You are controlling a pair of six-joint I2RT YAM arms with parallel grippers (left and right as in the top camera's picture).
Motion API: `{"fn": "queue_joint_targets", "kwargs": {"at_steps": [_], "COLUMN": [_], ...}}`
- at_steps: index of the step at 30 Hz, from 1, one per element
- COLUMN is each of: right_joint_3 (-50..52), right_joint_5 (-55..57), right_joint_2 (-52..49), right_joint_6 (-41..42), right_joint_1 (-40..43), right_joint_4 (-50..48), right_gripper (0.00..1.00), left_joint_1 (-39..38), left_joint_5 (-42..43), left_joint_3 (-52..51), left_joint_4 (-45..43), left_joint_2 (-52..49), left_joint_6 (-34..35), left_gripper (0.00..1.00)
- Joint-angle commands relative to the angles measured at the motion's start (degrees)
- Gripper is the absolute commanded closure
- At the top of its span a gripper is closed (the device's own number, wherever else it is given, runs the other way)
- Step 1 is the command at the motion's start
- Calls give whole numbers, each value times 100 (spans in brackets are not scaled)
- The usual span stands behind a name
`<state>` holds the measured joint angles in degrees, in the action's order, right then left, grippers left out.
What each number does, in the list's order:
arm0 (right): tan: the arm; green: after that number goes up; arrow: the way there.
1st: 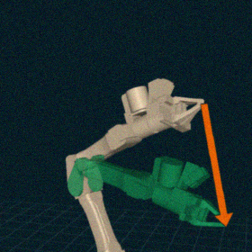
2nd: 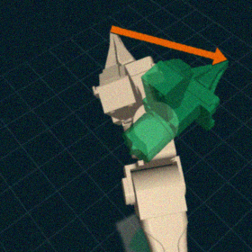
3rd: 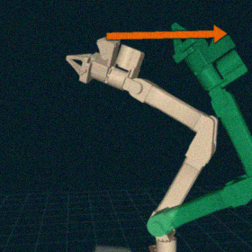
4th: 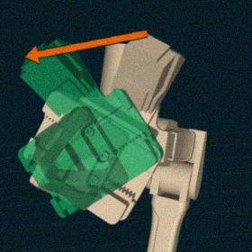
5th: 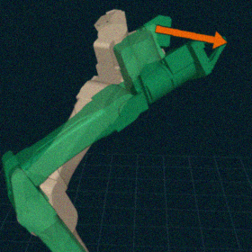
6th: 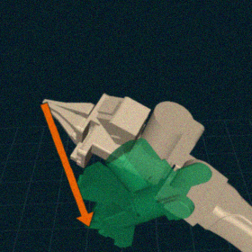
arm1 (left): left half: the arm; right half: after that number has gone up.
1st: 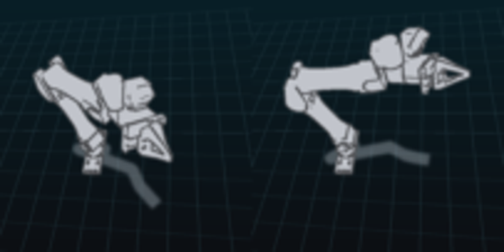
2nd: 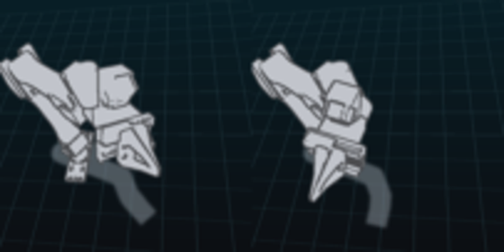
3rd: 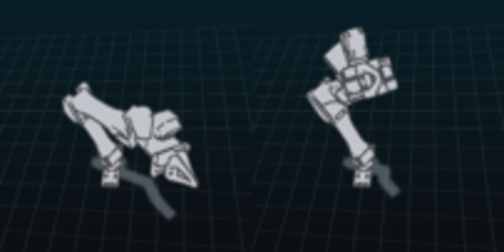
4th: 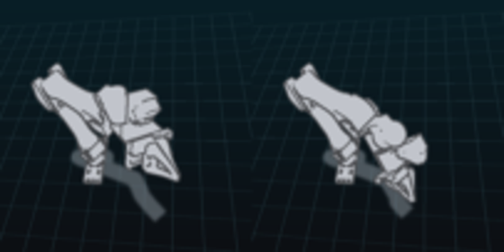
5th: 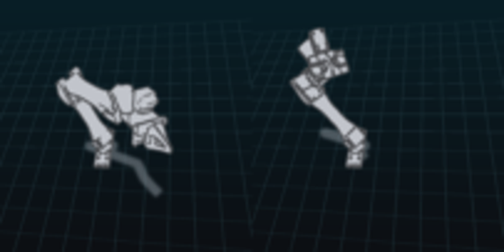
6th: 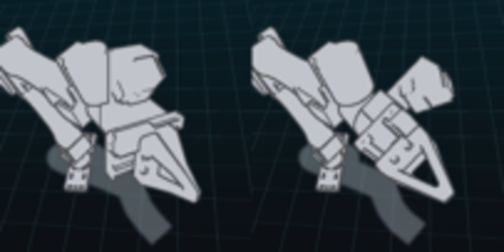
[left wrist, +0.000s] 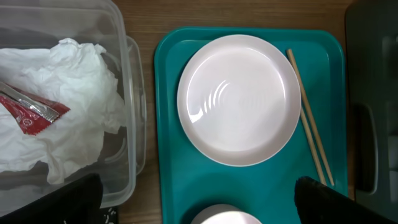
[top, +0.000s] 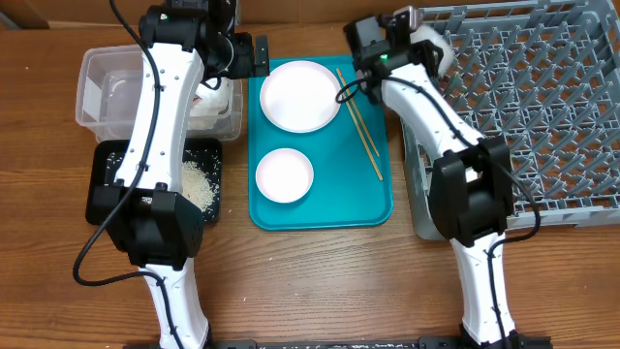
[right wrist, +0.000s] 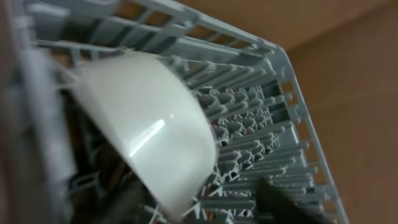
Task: Sort waste into correct bins and load items into the dishwasher
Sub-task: 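Reach the right gripper to the pink bowl and lift it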
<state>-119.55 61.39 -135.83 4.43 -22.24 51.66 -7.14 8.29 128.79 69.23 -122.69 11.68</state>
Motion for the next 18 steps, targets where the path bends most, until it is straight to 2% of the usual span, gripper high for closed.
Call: {"fn": "queue_joint_targets", "kwargs": {"at_steps": [1,6,9,13,17,18], "right_joint_3": [-155,-557,-739,-750,-638,-549], "right_joint_5": [-195,-1661,-3311,-5932,-7628,-7775], "right_joint_2": [22,306,542,828,809,809], "right_joint_6": [485,903,1220,1217,1226,1303], "right_joint_1": [-223,-310,-308,-304,-304,-306], "right_joint_4": [151,667,949,1189,1373,1408], "right_gripper": [12,0,0,0,0,7], "left_joint_1": [-17,-17,-17,-17,-17,-17], "left_joint_5": [7,7,7,7,7,7], "left_joint_3": [144,144,144,144,144,144], "left_joint_4": [-2,-2,-2,-2,-2,-2], "left_joint_2": [57,57,57,57,57,57], "left_joint_6": [35,35,35,35,35,35], "left_gripper": [0,0,0,0,0,0]}}
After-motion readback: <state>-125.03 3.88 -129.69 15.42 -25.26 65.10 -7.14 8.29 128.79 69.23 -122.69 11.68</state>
